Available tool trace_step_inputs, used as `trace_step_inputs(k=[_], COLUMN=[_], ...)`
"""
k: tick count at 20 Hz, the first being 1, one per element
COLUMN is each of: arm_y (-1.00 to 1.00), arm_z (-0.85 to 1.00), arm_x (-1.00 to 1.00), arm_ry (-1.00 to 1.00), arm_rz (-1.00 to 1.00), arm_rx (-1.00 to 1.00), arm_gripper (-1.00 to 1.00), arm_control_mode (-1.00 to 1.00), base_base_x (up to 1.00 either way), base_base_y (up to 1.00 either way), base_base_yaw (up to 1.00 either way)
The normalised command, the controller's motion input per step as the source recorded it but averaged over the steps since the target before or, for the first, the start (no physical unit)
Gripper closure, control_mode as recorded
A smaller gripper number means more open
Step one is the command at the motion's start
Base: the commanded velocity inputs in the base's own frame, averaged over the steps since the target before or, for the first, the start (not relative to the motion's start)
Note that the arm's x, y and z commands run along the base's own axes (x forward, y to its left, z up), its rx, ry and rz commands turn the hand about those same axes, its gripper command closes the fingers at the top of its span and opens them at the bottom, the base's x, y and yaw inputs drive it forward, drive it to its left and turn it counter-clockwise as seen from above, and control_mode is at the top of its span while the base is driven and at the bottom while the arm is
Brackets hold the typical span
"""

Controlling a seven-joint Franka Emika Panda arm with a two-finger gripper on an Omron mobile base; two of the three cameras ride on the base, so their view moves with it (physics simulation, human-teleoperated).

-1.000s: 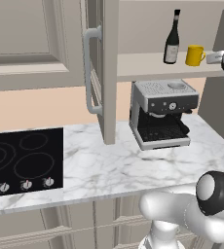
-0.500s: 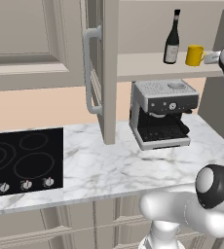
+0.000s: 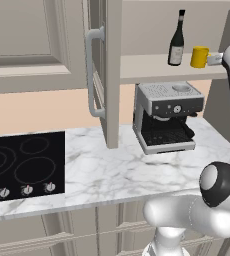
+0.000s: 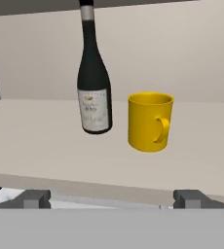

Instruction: Open the cabinet directly in front. Then move the wine and the mug to the dining counter with the jar on it.

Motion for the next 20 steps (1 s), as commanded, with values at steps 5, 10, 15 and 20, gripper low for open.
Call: trace_step_inputs(k=[5,10,15,20], arm_y=[-0.09,-0.08,-0.1,-0.09], arm_z=[-0.02,-0.01,-0.02,-0.05], arm_x=[0.2,0.22,0.2,0.18], arm_ry=[0.0,0.0,0.0,0.0], arm_rz=[0.02,0.02,0.02,0.02], arm_rx=[0.0,0.0,0.0,0.0], arm_gripper=[-1.0,-1.0,-1.0,-1.0], arm_control_mode=[-1.0,-1.0,-1.0,-1.0], base_base_x=[0.0,0.0,0.0,0.0], base_base_y=[0.0,0.0,0.0,0.0], base_base_yaw=[0.0,0.0,0.0,0.0])
